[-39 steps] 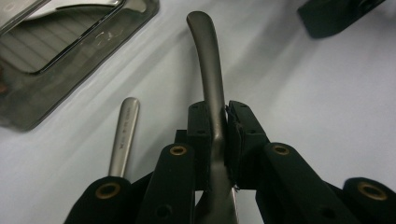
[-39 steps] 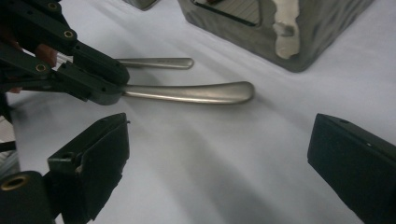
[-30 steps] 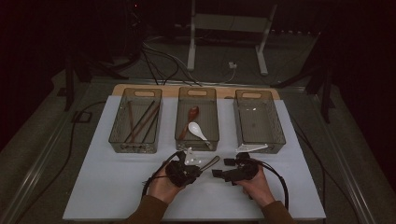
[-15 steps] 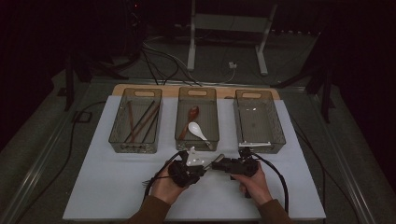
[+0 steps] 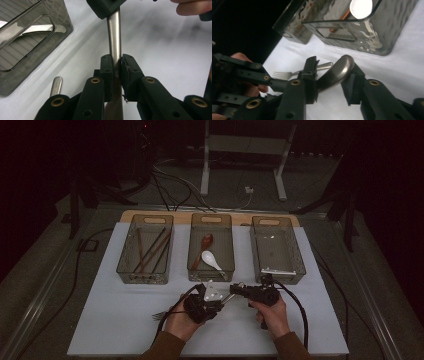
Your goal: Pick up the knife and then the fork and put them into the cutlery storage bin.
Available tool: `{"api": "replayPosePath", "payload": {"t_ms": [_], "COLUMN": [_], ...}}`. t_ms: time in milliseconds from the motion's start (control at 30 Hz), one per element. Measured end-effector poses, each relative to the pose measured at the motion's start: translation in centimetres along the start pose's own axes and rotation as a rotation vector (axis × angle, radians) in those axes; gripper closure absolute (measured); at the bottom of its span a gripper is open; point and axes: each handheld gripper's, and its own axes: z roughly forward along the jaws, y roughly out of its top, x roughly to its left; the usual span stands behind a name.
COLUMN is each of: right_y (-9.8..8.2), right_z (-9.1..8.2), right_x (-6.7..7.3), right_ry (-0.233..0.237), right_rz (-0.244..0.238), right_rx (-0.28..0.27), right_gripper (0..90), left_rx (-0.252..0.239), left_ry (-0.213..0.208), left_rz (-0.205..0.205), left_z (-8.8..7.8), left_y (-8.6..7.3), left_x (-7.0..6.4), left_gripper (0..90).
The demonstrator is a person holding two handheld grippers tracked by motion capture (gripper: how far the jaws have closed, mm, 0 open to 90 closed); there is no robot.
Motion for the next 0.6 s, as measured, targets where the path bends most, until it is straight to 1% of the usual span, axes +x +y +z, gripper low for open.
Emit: {"api": "replayPosePath", "payload": {"t_ms": [133,300,367,500,567,600], "right_y": [0.2,0.3,0.3,0.4,0.5,0.5], "right_z": [-0.1,-0.3,-0.3,-0.4,-0.4,-0.4], "right_x": [0.2,0.3,0.3,0.4,0.4,0.4], "right_ry": [0.017,0.048,0.061,0.097,0.118,0.12], "right_rz": [0.004,0.028,0.036,0.054,0.062,0.061], "right_rx": [-0.009,-0.029,-0.035,-0.042,-0.048,-0.049], "right_gripper": [71.3,74.0,74.9,77.3,78.1,78.2], "left_rx": [-0.005,-0.016,-0.019,-0.043,-0.052,-0.055], "left_ry": [0.001,-0.004,-0.005,-0.018,-0.028,-0.021], "left_rz": [0.001,0.002,0.008,0.014,0.012,0.009], "left_z": [-0.2,-0.5,-0.6,-0.9,-1.0,-1.1], "left_y": [0.1,0.1,0.1,-0.1,-0.3,-0.4], "left_x": [0.1,0.2,0.2,0.3,0.4,0.3], "left_gripper": [81.9,81.7,81.5,80.6,78.0,73.5]}}
